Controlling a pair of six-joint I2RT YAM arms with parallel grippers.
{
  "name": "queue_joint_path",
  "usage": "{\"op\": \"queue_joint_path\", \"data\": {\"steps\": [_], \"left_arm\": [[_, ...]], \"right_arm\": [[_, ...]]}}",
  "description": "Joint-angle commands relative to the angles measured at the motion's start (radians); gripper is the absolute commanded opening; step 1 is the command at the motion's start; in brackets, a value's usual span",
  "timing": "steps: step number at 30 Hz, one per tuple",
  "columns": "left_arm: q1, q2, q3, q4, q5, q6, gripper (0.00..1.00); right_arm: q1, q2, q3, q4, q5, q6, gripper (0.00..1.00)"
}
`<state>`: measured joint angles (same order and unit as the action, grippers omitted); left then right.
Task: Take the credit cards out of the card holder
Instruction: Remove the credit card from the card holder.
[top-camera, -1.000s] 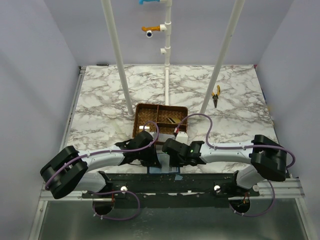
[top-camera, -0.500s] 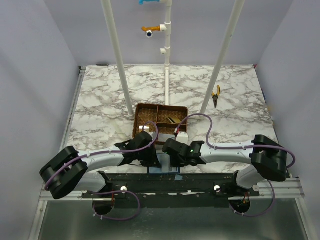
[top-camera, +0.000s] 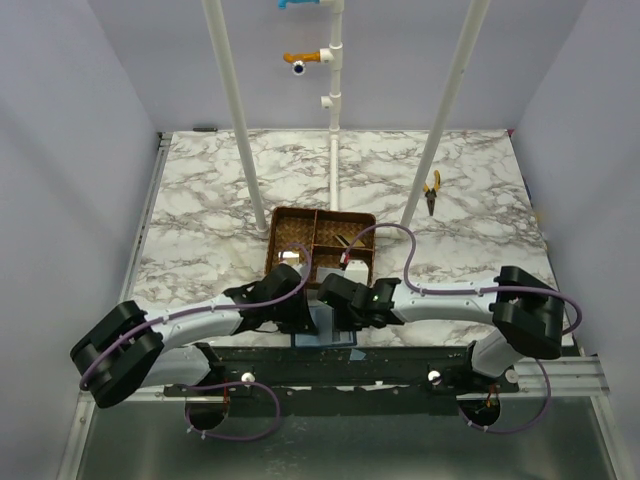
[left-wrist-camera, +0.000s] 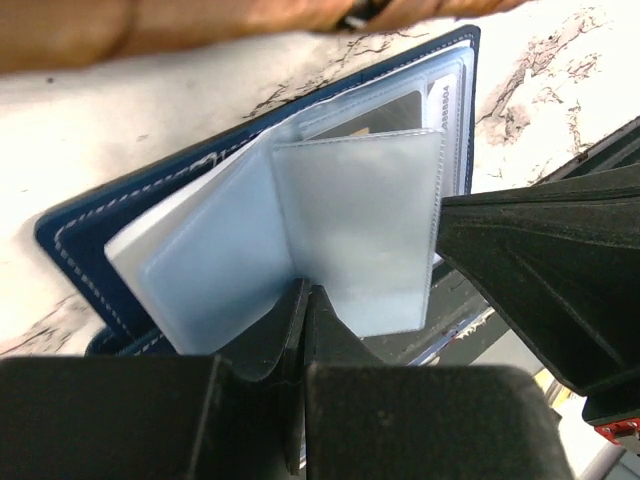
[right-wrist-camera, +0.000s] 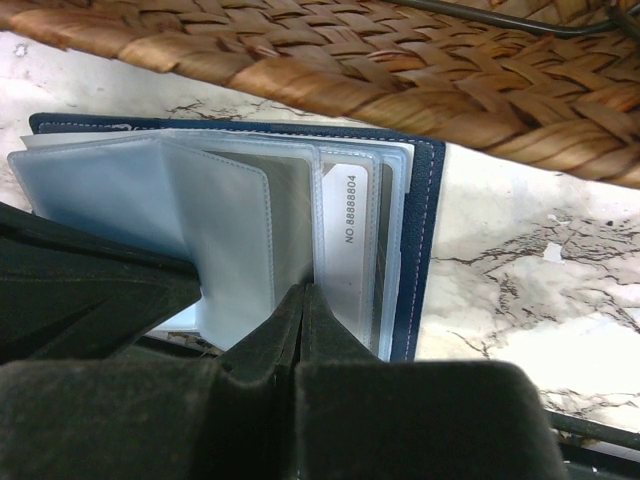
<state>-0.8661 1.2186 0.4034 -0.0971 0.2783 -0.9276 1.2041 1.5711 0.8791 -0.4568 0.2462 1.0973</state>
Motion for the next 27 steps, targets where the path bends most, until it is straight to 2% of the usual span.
{"op": "queue_joint_path", "data": {"steps": [1, 12, 19, 27], "left_arm": [[-0.002, -0.074, 0.027, -0.117, -0.077, 0.040, 0.00], [0.029, -0.184, 0.031, -0.219, -0.119, 0.061, 0.00], [0.095, -0.350, 0.049, -0.372, -0.152, 0.095, 0.00], [0.130, -0.473, 0.043, -0.466, -0.148, 0.100, 0.00]], "right_arm": [[0.000, 0.032, 0.053, 0.026, -0.006, -0.027, 0.01], [0.001, 0.075, 0.105, 0.047, -0.029, -0.053, 0.01], [0.000, 0.125, 0.166, 0.084, -0.071, -0.083, 0.01], [0.001, 0.227, 0.202, 0.131, -0.131, -0.103, 0.01]]}}
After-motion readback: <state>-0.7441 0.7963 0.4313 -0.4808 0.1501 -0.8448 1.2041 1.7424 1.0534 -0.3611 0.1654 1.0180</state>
